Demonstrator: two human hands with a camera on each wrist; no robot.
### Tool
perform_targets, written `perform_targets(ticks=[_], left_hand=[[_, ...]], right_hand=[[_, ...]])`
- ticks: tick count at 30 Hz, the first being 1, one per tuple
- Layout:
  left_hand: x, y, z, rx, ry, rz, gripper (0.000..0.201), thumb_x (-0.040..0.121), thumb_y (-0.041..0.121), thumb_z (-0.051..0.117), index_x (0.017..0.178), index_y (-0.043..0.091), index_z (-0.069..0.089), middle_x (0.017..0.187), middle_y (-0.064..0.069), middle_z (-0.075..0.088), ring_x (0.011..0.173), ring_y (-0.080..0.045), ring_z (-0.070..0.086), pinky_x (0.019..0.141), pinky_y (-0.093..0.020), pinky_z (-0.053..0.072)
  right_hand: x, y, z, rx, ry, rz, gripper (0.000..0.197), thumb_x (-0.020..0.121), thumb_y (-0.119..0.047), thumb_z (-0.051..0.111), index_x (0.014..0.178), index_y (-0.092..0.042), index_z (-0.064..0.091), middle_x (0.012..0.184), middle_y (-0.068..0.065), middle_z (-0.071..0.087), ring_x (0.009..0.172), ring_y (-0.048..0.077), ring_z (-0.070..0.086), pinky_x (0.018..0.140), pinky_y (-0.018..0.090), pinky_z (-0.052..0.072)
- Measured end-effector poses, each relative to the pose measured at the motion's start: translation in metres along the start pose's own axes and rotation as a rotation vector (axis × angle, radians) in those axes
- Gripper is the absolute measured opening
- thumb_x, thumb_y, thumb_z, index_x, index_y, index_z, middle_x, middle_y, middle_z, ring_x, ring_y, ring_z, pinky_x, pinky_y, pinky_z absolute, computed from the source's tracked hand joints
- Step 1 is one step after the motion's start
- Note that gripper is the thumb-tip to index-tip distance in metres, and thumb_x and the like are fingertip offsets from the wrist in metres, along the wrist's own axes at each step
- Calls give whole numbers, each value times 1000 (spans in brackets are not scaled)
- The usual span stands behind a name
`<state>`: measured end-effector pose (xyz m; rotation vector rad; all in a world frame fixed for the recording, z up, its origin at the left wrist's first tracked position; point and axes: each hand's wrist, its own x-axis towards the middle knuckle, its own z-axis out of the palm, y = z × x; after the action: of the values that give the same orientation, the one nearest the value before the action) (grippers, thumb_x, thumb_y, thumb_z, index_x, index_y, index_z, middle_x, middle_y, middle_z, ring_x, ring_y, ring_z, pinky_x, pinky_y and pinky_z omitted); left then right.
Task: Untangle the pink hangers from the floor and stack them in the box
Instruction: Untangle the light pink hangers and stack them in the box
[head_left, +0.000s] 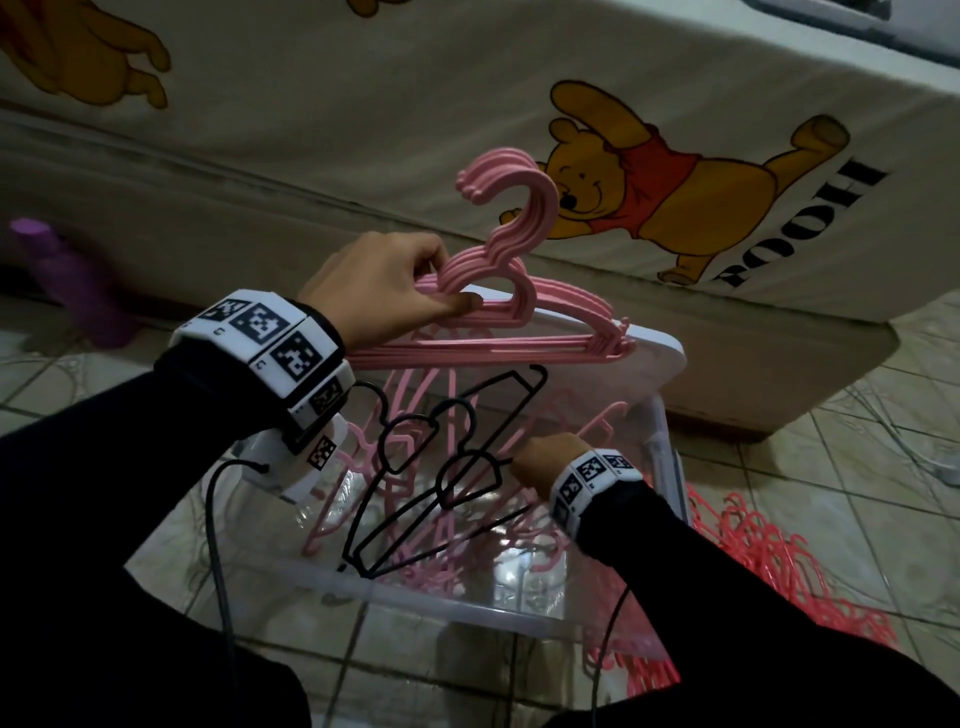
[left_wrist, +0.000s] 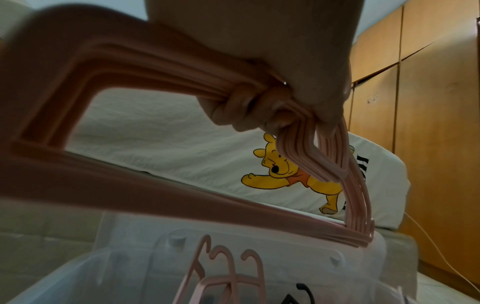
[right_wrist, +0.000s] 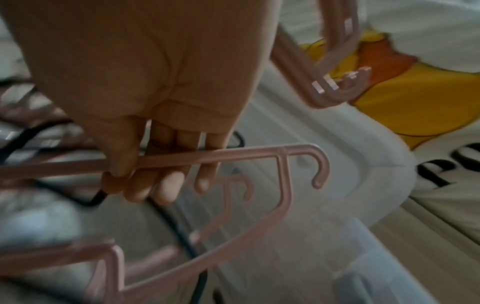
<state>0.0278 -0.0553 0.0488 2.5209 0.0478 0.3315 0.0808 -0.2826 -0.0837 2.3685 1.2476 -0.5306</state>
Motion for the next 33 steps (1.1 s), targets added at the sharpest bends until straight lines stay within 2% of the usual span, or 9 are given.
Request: perform_targets(ticks=[4,6,9,14,17,21,25,30,33], left_hand=[[1,0,-2,-9,17,6,39,68,70,62,73,32,56,77,6,62,76,-16,57,66,-35,45],[1,-1,-4,-33,35,-2,41,66,73,61,75,33,58,85,10,63,84,-12,59,73,-32,47],[2,-3,-8,-86,85,-36,52,60,80,59,78,31,61,89,10,66,89,-13,61,82,-39,51],[2,-7,-13,-97,162,-60,48,62,76,60,76,30,61,80,10,67,83,-14,62,79,-44,52],[1,-7,-13,-101,151,-69,51,61,77,60,78,29,62,83,7,68,84,-16,64,80,-46,52],[0,-4,-11,-87,122,-53,50,63,76,61,81,29,63,89,5,69,91,-17,63,84,-47,51],[0,-2,-10,-81,108,-49,50,63,76,60,82,29,63,91,7,68,92,-16,62,84,-47,51],[3,-4,-9,-62,145,-59,45,66,73,63,79,30,61,86,7,67,89,-16,61,81,-45,51],[4,-7,-10,-62,162,-66,47,64,75,61,77,30,60,84,6,67,85,-17,61,77,-42,51]], right_hand=[[-6,10,-31,64,64,26,25,89,-11,49,108,-10,66,113,13,64,104,33,61,79,36,47],[-14,16,-44,1,148,19,24,89,-14,51,105,-14,68,114,8,63,105,30,59,84,35,44],[-31,27,-59,-35,228,28,22,88,-20,53,102,-23,70,113,2,64,108,24,55,87,31,36],[-47,33,-62,102,108,138,25,90,-20,54,111,-17,68,118,9,61,106,30,60,80,33,45],[-46,16,-46,33,83,89,27,91,-14,50,113,-12,65,119,10,60,109,29,58,80,36,47],[-39,-10,-21,-122,67,-40,29,92,-5,44,114,-6,63,119,11,57,111,31,53,69,36,42],[-36,-11,-15,-150,82,-45,28,93,-5,44,115,-9,62,119,9,55,112,28,49,69,34,40],[-46,14,-39,-62,200,17,26,93,-11,47,112,-16,63,119,7,56,111,27,52,77,35,44],[-58,31,-59,204,228,116,21,93,-18,48,108,-20,62,110,9,61,100,30,59,76,34,45]])
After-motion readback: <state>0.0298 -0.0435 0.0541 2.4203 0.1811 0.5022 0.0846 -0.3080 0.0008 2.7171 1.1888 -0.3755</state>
